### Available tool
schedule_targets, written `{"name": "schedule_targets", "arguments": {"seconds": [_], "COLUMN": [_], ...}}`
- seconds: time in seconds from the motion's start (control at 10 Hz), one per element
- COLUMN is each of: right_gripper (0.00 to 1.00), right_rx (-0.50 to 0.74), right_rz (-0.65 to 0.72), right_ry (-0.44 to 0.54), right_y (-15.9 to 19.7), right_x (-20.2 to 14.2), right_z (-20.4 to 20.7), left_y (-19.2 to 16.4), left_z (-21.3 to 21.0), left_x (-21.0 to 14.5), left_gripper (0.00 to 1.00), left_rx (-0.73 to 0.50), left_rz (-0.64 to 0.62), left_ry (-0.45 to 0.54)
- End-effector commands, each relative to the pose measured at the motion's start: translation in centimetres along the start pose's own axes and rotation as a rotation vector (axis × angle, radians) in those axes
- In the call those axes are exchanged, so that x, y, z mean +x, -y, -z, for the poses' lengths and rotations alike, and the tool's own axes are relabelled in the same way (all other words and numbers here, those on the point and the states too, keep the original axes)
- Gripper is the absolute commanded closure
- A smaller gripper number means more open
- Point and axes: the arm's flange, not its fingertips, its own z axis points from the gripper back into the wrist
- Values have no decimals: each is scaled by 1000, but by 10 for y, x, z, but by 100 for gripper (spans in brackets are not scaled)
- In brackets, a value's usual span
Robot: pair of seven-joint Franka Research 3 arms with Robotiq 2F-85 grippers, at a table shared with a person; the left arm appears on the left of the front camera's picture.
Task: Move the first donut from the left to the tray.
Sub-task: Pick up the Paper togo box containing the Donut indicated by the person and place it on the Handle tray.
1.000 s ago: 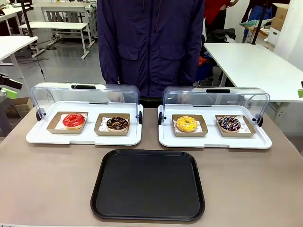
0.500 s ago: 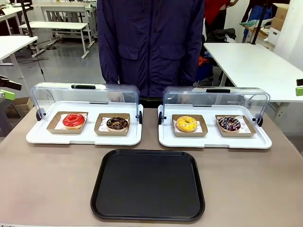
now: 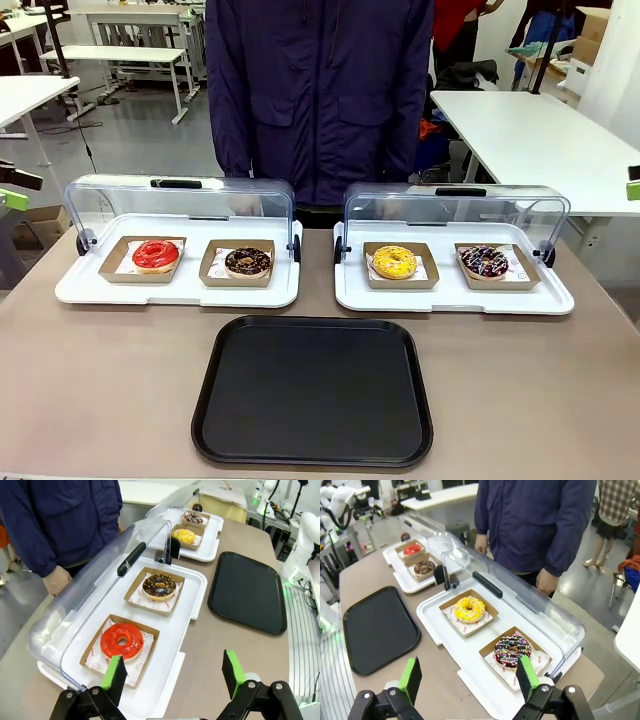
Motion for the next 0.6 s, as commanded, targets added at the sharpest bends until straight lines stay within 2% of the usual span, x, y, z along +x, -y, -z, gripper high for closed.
{"name": "schedule_targets", "arguments": {"seconds": [0.0, 0.5], "right_gripper": [0, 0], "right_rx": [6, 6], "right_rz": [-9, -9], "right_ry": [7, 7], "right_y": [1, 1], "right_x": [0, 0], "right_z": [2, 2], "left_y": [0, 0], "left_z": [2, 2], "left_x": [1, 1], "left_gripper": [0, 0], "left_rx": [-5, -5], "left_rz": [2, 2], "left_ry": [2, 2]}}
